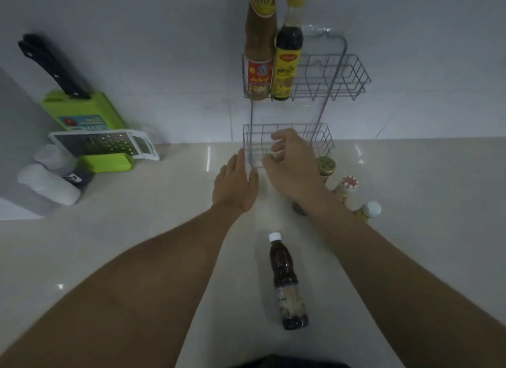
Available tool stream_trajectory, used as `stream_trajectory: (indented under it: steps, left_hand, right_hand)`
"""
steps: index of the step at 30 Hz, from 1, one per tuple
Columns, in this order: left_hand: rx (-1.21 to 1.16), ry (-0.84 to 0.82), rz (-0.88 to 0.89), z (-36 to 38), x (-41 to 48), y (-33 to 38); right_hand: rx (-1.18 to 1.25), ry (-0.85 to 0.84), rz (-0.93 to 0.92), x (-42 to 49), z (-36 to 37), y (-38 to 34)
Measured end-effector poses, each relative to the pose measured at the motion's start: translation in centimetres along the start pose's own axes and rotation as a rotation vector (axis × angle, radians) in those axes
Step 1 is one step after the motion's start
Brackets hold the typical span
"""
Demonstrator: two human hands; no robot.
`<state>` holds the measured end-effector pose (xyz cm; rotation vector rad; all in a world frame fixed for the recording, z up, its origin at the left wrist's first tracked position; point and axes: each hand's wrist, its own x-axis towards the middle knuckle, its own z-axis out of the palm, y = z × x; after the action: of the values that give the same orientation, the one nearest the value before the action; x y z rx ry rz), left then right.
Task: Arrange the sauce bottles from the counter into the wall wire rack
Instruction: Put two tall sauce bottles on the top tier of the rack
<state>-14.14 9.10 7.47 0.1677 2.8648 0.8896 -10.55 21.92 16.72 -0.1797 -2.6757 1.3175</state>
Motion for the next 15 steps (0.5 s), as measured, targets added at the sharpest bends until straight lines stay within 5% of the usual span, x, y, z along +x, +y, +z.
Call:
stream_trajectory:
  steps: [9,15]
  left_hand:
    - [0.160,-0.217,0.003,10.1,-10.0,-6.0]
    - [0.410,-0.164,0.087,12.5,-11.3,-7.6]
  right_hand:
    - [-0.381,-0.324,0.413,-13.2,6.5,11.7]
    - [-0.393,-0.248,0.362,-15.6,8.3,13.9]
